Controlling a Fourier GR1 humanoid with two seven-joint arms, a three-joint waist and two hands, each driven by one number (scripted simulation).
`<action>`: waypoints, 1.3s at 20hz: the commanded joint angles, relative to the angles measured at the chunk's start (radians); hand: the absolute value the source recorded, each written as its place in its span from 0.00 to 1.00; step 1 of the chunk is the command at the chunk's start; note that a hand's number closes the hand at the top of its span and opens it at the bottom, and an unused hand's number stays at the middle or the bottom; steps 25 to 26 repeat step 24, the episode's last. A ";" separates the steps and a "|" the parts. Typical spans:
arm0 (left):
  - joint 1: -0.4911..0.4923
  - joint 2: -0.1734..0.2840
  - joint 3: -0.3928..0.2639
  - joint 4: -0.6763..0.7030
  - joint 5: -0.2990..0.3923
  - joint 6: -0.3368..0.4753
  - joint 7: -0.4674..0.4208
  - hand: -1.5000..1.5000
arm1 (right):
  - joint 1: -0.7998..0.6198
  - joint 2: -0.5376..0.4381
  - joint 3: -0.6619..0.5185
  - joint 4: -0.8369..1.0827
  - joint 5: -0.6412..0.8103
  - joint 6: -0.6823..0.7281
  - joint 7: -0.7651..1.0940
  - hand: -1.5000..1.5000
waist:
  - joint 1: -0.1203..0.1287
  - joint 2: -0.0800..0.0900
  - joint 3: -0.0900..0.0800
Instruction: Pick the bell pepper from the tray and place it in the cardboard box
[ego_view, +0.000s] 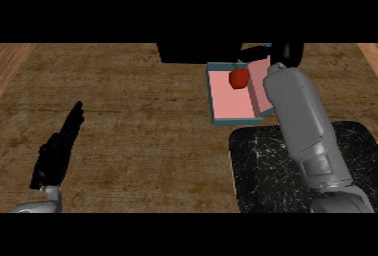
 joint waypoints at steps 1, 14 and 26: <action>-0.004 -0.033 -0.025 0.000 -0.020 0.022 0.018 0.50 | -0.023 -0.026 -0.093 -0.015 -0.105 -0.122 -0.108 0.00 | 0.003 0.001 0.001; 0.082 -0.013 0.014 -0.050 -0.006 0.015 0.010 0.50 | 0.293 -0.135 -0.223 -0.448 -0.356 -0.049 -0.165 0.00 | -0.055 -0.025 -0.001; 0.074 0.006 0.051 -0.047 0.018 -0.008 0.002 0.50 | 0.667 -0.281 -0.336 -0.901 -0.650 0.314 -0.085 0.00 | -0.047 -0.019 -0.001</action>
